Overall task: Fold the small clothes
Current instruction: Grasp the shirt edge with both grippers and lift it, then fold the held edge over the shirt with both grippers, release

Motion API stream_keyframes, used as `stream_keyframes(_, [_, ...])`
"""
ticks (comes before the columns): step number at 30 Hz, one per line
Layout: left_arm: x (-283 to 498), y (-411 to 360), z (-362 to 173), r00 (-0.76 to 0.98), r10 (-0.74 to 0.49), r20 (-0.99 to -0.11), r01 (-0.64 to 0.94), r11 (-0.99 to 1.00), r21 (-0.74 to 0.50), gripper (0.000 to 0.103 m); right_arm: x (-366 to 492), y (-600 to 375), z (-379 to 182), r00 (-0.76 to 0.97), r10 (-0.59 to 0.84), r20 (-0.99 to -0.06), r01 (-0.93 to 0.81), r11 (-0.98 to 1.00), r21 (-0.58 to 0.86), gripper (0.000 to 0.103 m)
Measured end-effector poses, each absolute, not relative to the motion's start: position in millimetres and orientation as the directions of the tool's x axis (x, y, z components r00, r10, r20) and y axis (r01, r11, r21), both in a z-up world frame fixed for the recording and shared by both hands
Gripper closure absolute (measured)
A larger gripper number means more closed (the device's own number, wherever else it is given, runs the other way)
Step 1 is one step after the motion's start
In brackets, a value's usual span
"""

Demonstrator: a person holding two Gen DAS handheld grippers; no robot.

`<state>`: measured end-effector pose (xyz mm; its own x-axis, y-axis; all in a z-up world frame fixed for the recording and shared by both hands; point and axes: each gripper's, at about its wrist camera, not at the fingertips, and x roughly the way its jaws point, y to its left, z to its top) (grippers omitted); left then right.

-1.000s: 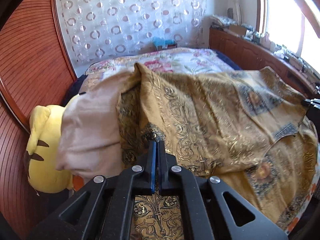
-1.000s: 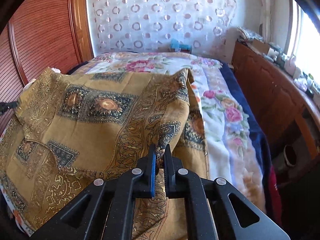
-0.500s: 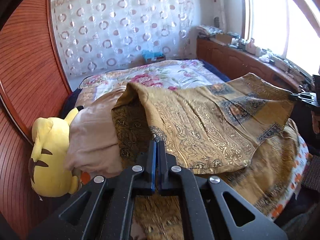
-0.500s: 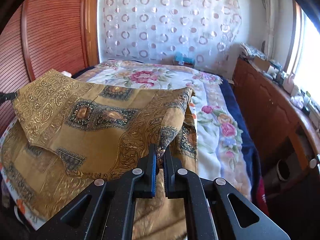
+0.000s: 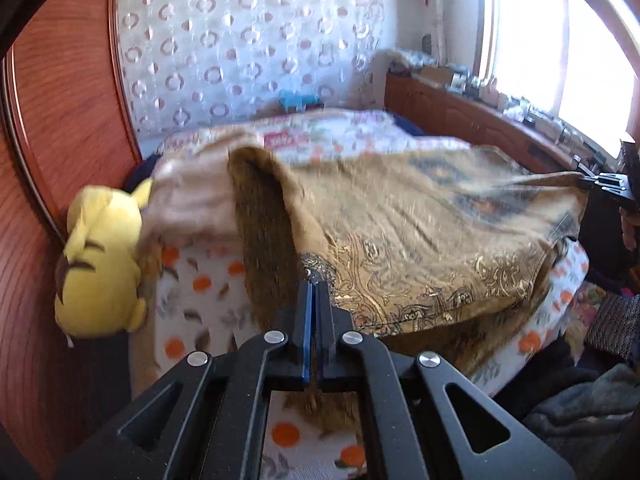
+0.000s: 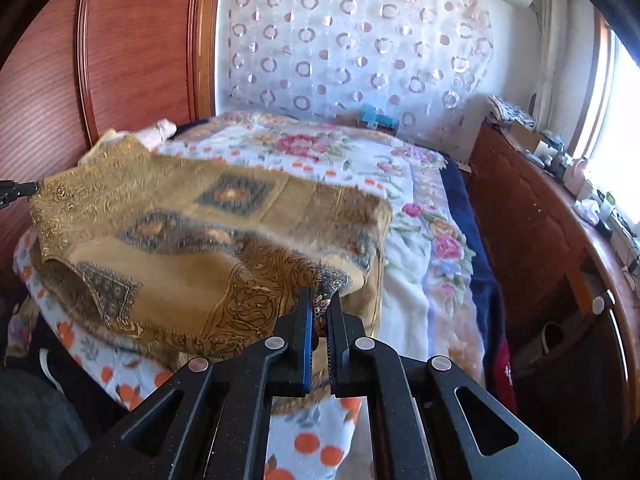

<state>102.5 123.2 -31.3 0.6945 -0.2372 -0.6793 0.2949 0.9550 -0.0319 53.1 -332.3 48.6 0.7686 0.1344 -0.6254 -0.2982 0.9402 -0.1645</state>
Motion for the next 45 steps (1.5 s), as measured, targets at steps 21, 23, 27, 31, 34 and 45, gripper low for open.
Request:
stream_keyframes(21, [79,118,-79,0.646,-0.199,-0.737,0.240,0.969,-0.052,0.100,45,-335,7,0.782,0.072,-0.619,-0.189,0.974,-0.125,0.061])
stream_keyframes(23, [77,119,-77,0.651,-0.190,-0.735,0.229,0.972,-0.049,0.100,37,-329,11,0.806,0.076,-0.587,-0.183,0.975,-0.125,0.053])
stream_keyframes(27, [75,115,-73,0.666,-0.173,-0.725,0.211,0.977,-0.039,0.100,30,-307,13,0.816,0.124,-0.565,-0.224,0.969,-0.109,0.050])
stream_keyframes(31, [77,113,-70,0.680,-0.179,-0.711,0.207,0.977,-0.049,0.058,33,-274,3,0.807,0.185,-0.561,-0.285,0.954,-0.096,0.049])
stream_keyframes(34, [82,111,-72,0.673,-0.179,-0.717,0.197,0.979,-0.060,0.035,42,-248,-12,0.787,0.229,-0.573,-0.329,0.941,-0.076,0.049])
stream_keyframes(45, [95,106,-90,0.653,-0.197,-0.731,0.171,0.979,-0.111,0.025,95,-184,-67,0.691,0.303,-0.656,-0.436,0.899,-0.044,0.049])
